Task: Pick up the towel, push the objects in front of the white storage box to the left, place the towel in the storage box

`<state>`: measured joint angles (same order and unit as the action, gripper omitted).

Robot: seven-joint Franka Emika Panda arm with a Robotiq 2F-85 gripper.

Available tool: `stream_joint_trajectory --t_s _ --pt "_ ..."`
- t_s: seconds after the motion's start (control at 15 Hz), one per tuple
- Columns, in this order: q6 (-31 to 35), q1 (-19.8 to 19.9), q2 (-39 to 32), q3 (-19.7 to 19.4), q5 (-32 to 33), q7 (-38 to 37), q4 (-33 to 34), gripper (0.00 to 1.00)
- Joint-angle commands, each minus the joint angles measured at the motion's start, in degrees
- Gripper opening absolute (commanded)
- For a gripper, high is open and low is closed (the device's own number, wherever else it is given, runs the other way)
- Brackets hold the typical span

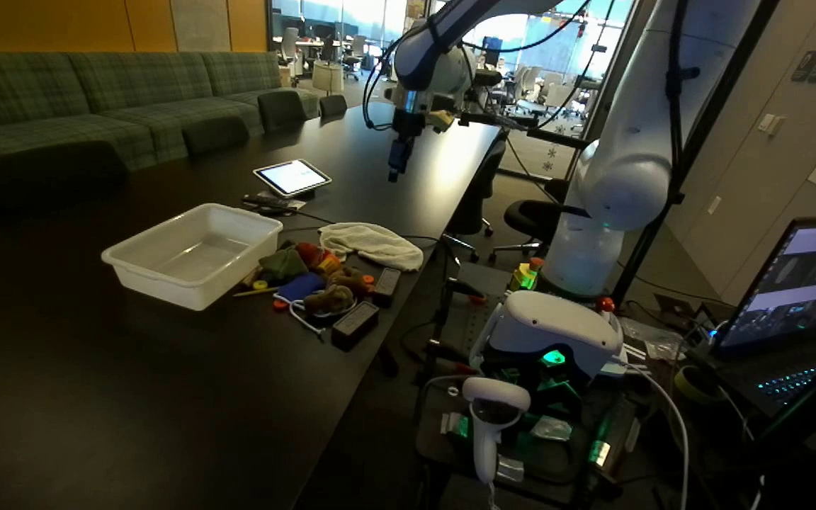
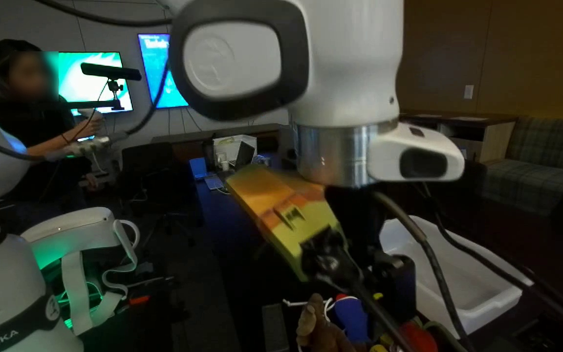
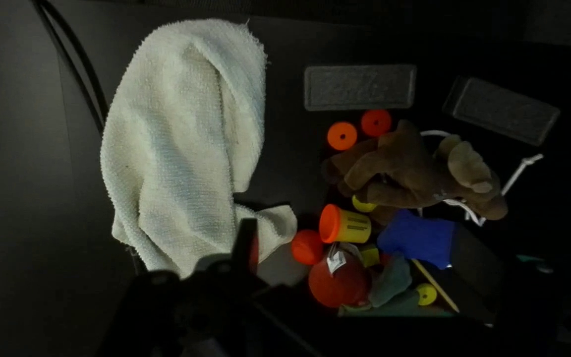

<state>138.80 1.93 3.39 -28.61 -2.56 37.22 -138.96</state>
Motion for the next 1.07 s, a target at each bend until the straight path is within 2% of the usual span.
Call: stream_joint_trajectory --t_s 0.0,0.2,0.47,0.8,1.0 --pt "6.76 5.18 -14.97 5.71 -12.68 9.65 7.4 1.0" --pt "9.55 13.33 -25.68 13.56 -19.51 14.42 14.5 1.0" --pt "10.62 22.41 -37.26 20.38 -18.01 14.01 24.27 1.0" --pt "8.34 29.59 -47.3 24.35 -15.45 13.09 34.7 1.0" --pt "6.73 31.63 -50.98 25.46 -13.87 13.06 38.27 1.0"
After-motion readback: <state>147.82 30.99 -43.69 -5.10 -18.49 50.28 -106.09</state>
